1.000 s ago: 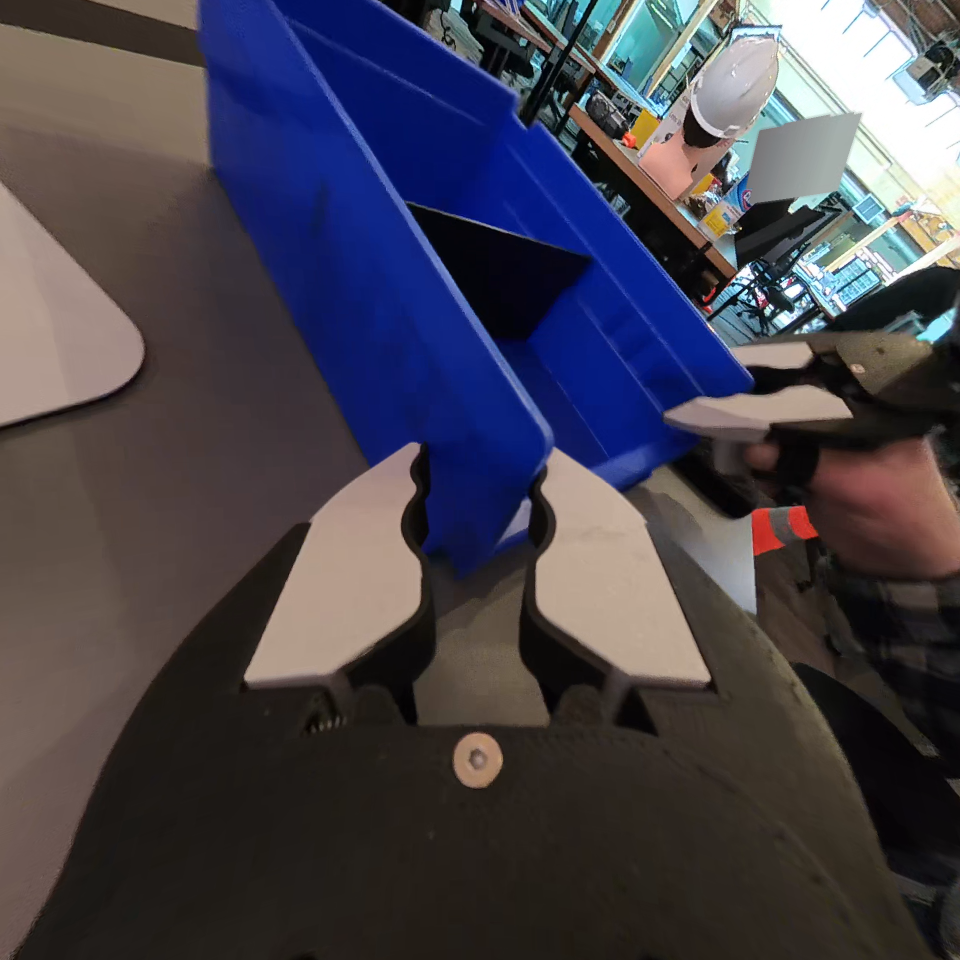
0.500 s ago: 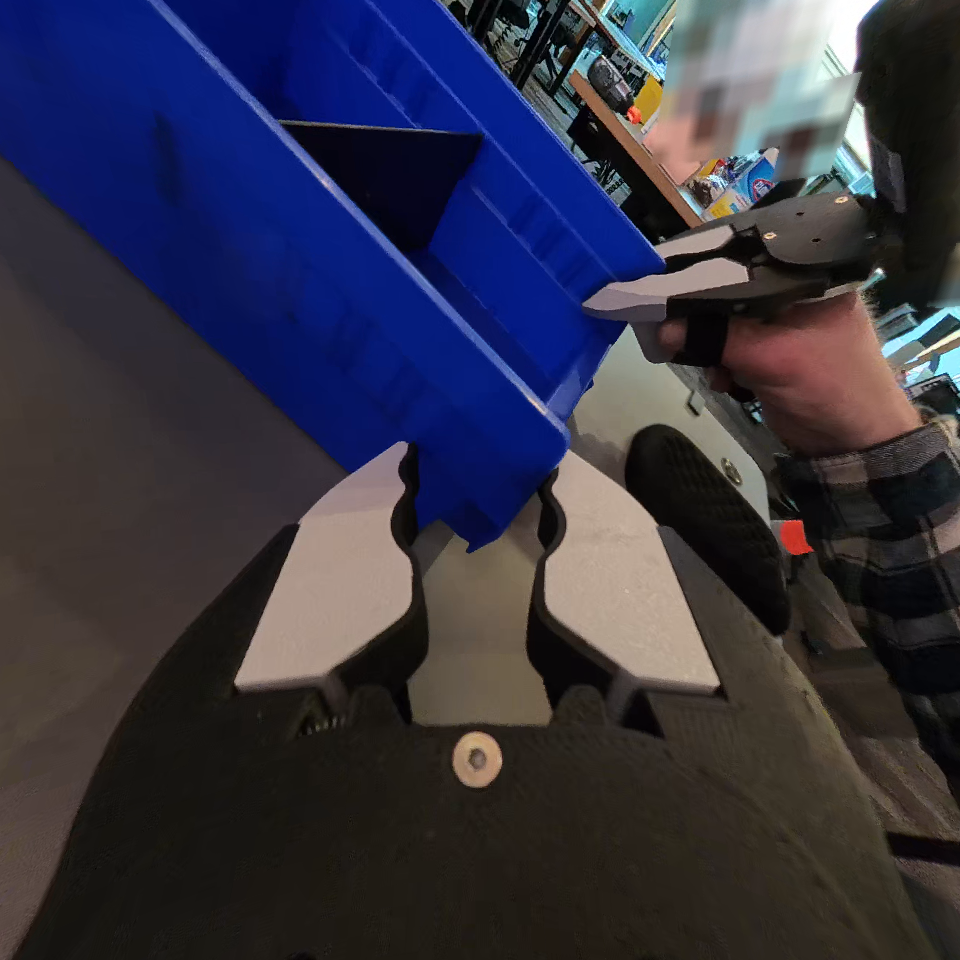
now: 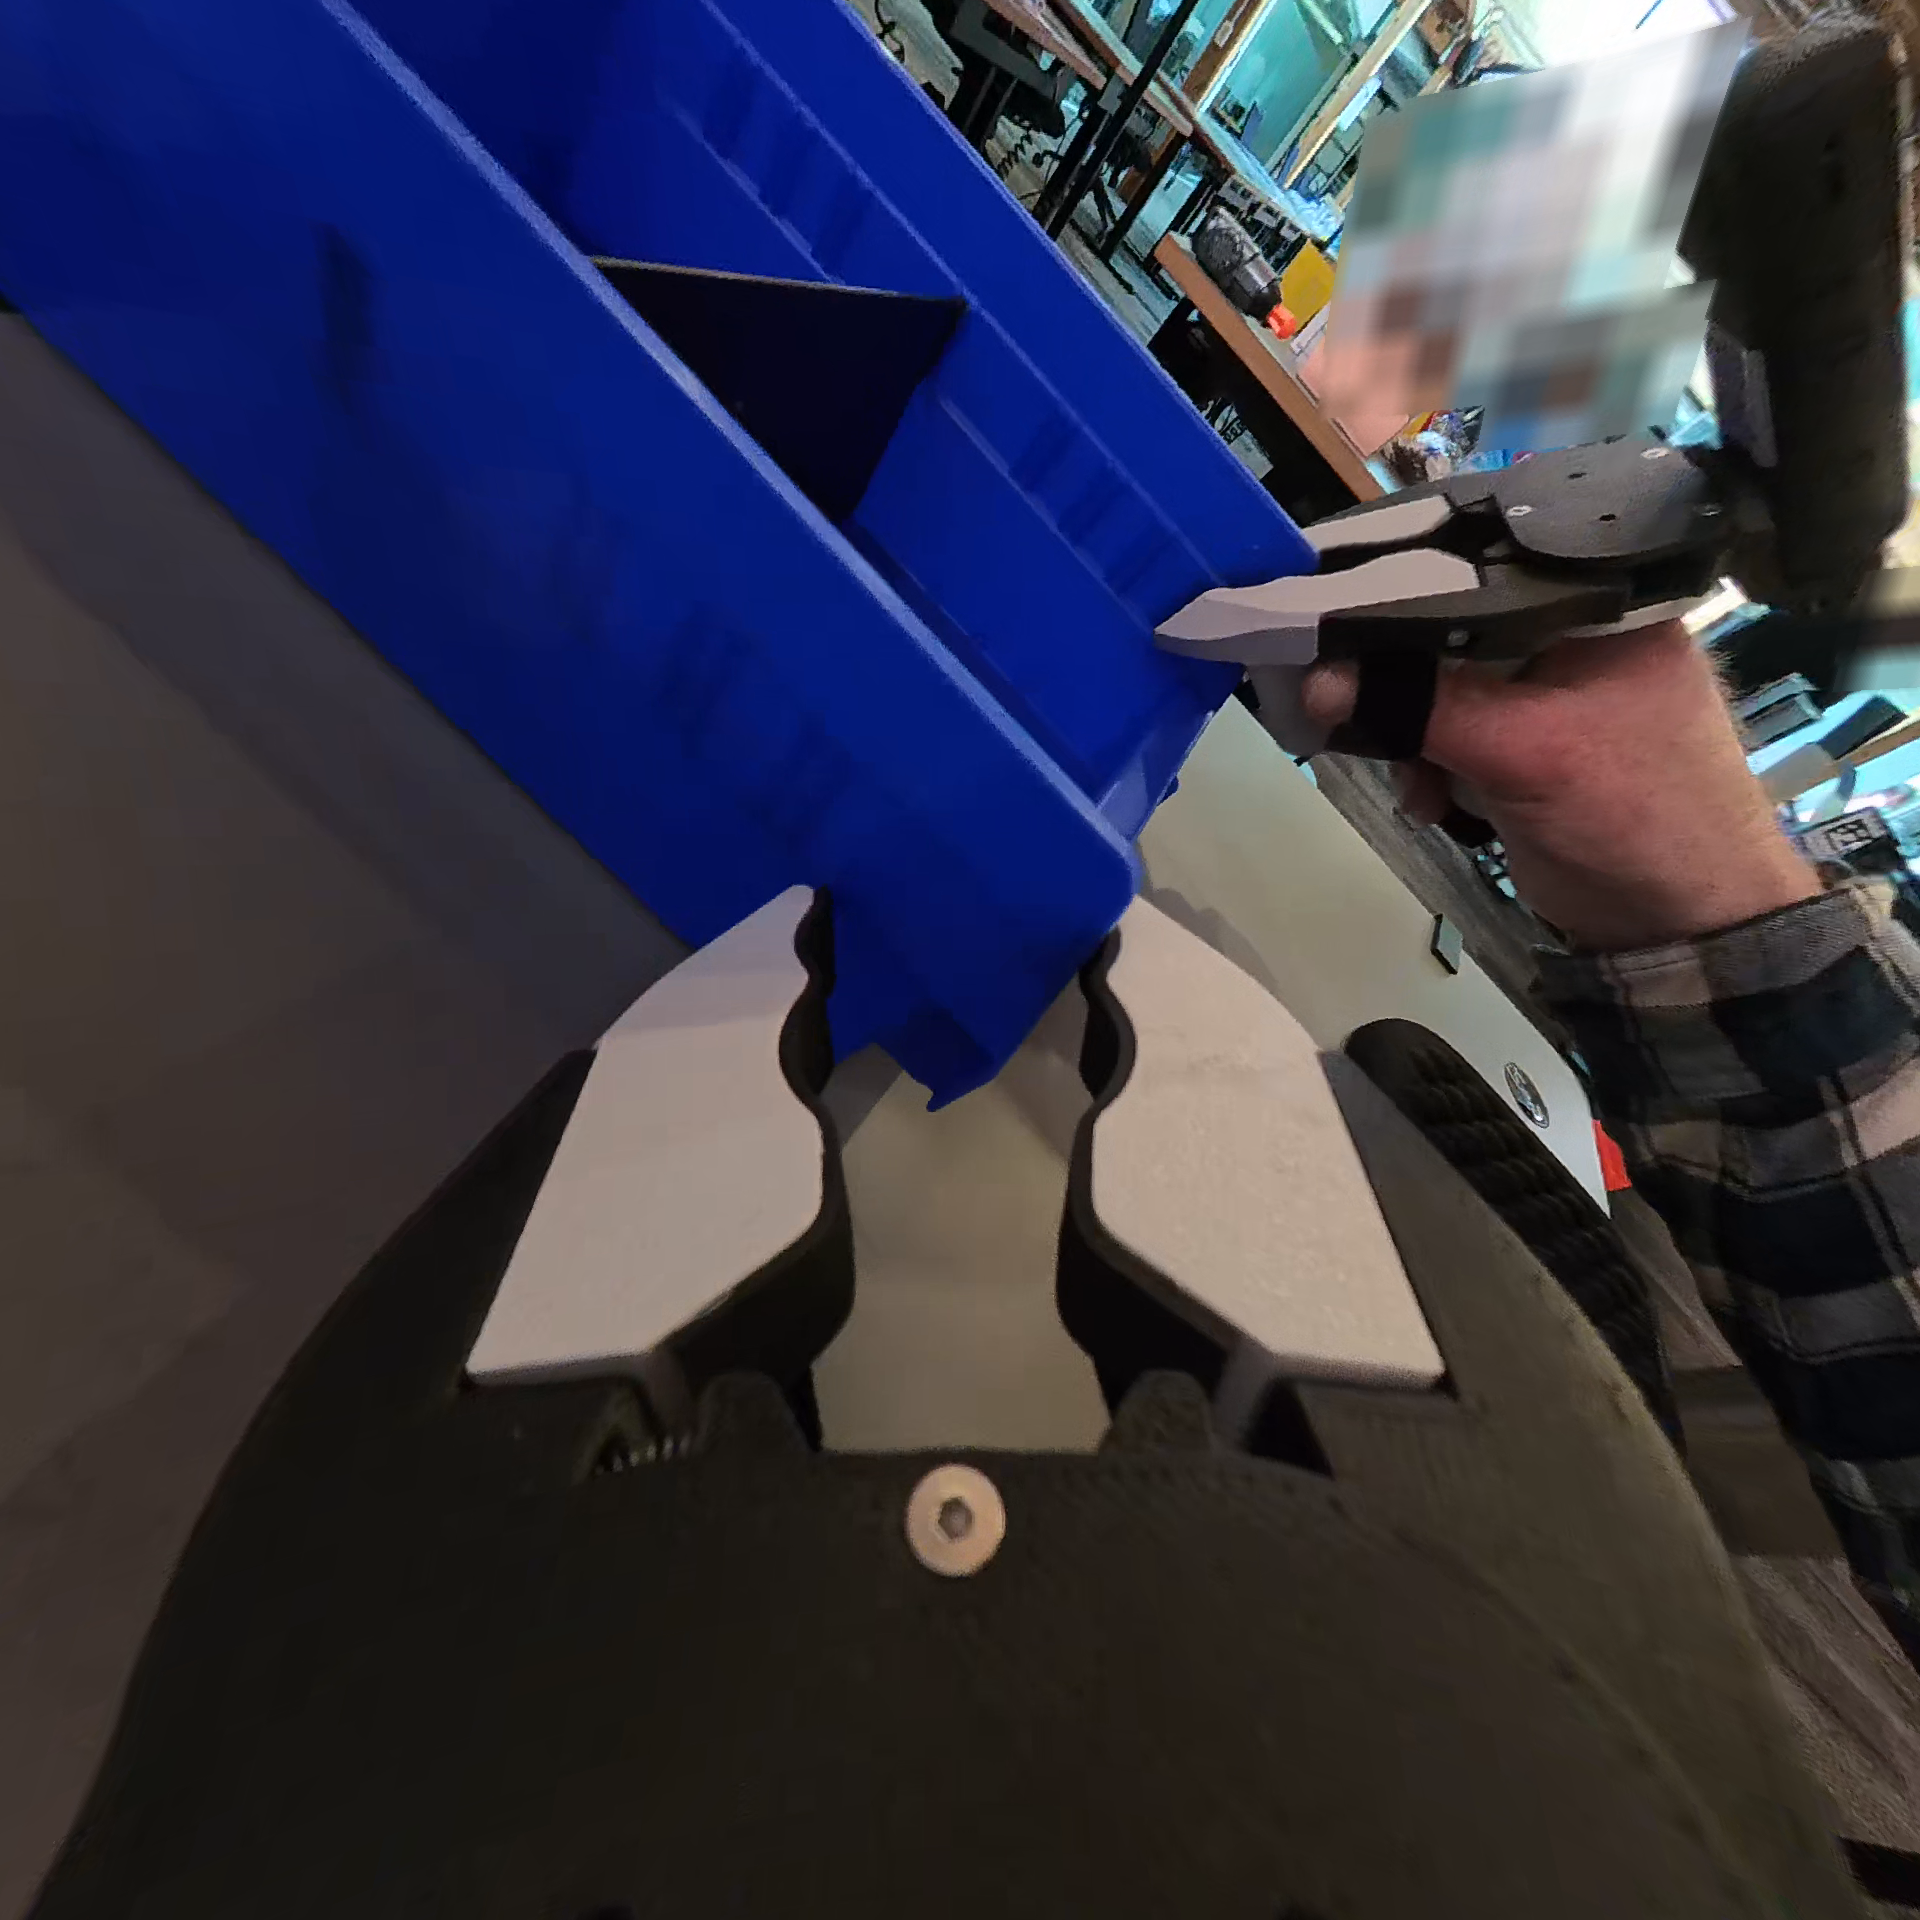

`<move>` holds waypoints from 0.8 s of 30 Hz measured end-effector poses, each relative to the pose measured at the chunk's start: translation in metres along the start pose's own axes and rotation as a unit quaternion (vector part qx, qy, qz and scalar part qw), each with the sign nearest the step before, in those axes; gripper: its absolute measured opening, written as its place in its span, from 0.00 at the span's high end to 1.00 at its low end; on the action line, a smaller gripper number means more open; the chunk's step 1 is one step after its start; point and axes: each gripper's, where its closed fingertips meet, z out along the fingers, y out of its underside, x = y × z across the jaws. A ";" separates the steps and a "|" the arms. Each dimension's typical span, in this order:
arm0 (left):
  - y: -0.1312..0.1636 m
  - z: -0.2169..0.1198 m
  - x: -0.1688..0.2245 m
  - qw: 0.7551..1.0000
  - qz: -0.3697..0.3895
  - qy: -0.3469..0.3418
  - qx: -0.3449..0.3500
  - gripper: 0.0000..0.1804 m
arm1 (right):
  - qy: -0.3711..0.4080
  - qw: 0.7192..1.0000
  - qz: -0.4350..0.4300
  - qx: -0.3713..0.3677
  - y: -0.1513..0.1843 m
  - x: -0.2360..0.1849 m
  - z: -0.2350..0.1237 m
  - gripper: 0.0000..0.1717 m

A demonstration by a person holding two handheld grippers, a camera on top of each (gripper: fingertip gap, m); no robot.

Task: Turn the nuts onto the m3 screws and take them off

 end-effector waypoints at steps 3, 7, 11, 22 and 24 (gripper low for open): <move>-0.003 -0.011 -0.002 1.000 0.013 -0.006 0.017 0.59 | 0.025 0.999 0.026 0.040 -0.005 0.008 -0.014 0.76; 0.013 -0.044 0.010 0.997 0.080 -0.016 0.009 0.59 | 0.081 0.994 0.000 0.073 -0.002 0.008 -0.054 0.70; 0.044 -0.095 0.016 0.986 0.158 -0.036 -0.024 0.68 | 0.077 0.990 -0.049 0.104 0.002 -0.037 -0.089 0.79; 0.088 -0.271 -0.045 0.973 0.152 -0.169 -0.033 0.85 | -0.126 0.965 -0.170 0.153 -0.007 -0.282 -0.053 0.91; 0.092 -0.295 -0.063 0.967 0.146 -0.206 -0.030 0.85 | -0.151 0.961 -0.178 0.150 -0.011 -0.314 -0.033 0.91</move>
